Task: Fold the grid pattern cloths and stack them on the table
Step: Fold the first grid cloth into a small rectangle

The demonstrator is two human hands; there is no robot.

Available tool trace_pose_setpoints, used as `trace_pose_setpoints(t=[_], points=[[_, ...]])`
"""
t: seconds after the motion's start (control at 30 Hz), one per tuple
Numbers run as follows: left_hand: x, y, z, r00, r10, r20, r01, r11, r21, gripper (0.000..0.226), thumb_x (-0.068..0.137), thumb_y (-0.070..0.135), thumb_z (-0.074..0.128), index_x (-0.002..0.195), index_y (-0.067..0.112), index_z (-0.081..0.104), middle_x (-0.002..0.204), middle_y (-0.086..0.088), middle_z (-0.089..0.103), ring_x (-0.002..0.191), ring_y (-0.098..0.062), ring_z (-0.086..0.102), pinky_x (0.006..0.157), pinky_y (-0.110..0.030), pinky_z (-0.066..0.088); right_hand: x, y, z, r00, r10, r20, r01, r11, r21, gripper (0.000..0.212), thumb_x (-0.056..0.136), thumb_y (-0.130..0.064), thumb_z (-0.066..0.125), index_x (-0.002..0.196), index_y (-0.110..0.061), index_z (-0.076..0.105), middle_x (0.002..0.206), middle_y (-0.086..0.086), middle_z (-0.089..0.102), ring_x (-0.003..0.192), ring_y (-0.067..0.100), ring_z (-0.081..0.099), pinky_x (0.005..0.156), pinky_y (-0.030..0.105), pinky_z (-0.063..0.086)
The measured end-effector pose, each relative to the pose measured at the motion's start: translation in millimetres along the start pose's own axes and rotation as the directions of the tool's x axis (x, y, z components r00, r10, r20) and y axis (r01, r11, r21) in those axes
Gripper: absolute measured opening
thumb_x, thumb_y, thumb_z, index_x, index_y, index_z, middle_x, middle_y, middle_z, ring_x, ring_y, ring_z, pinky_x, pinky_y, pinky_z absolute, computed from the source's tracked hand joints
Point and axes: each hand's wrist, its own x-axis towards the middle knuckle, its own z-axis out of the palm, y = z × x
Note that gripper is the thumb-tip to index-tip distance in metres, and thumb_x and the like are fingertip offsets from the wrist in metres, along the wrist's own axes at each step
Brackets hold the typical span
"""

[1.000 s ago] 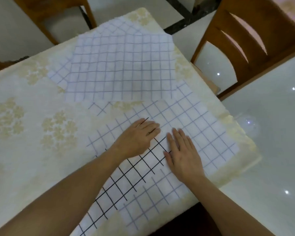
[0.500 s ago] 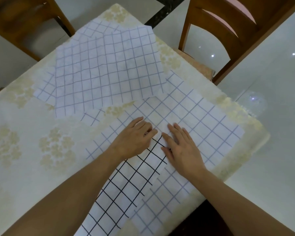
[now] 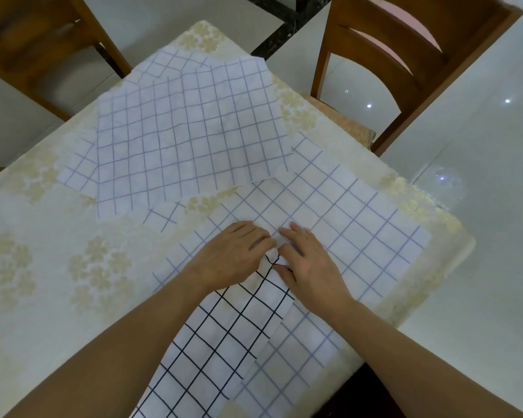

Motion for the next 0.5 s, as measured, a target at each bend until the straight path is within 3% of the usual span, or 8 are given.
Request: trace_pose_setpoints(t=[0.13,0.3,0.5], points=[[3,2,-2,1.000,0.013,-0.012,-0.014,1.000,-0.016,0.030,0.086,0.011,0.058,0.115,0.009,0.060,0.103,-0.007,0.062,0.095,-0.025,0.057,0.103,-0.039,0.044,1,1,1,1.000,0.002,-0.008,-0.001,0.999,0.043,0.040,0.094,-0.021,0.063,0.129,-0.003,0.060,0.134,0.017,0.059,0.137,0.034,0.046,0.114,0.049,0.038],[9,3,-6,1.000,0.000,-0.017,-0.001,1.000,-0.024,0.008,0.088,0.006,0.059,0.095,0.007,0.062,0.088,-0.008,0.055,0.081,-0.027,0.053,0.092,-0.036,0.043,5,4,-3,0.998,0.056,-0.026,-0.049,0.975,0.217,0.032,0.099,-0.036,0.054,0.109,-0.009,0.066,0.126,0.009,0.063,0.136,0.027,0.047,0.119,0.040,0.030],[7,5,-22,1.000,0.026,-0.006,-0.025,0.999,0.020,0.012,0.090,0.004,0.059,0.102,0.007,0.062,0.092,-0.008,0.062,0.084,-0.026,0.057,0.097,-0.042,0.047,17,-2,0,0.996,0.045,0.075,-0.062,0.968,0.242,0.034,0.096,-0.032,0.048,0.112,-0.013,0.072,0.120,0.004,0.070,0.129,0.029,0.055,0.116,0.047,0.036]])
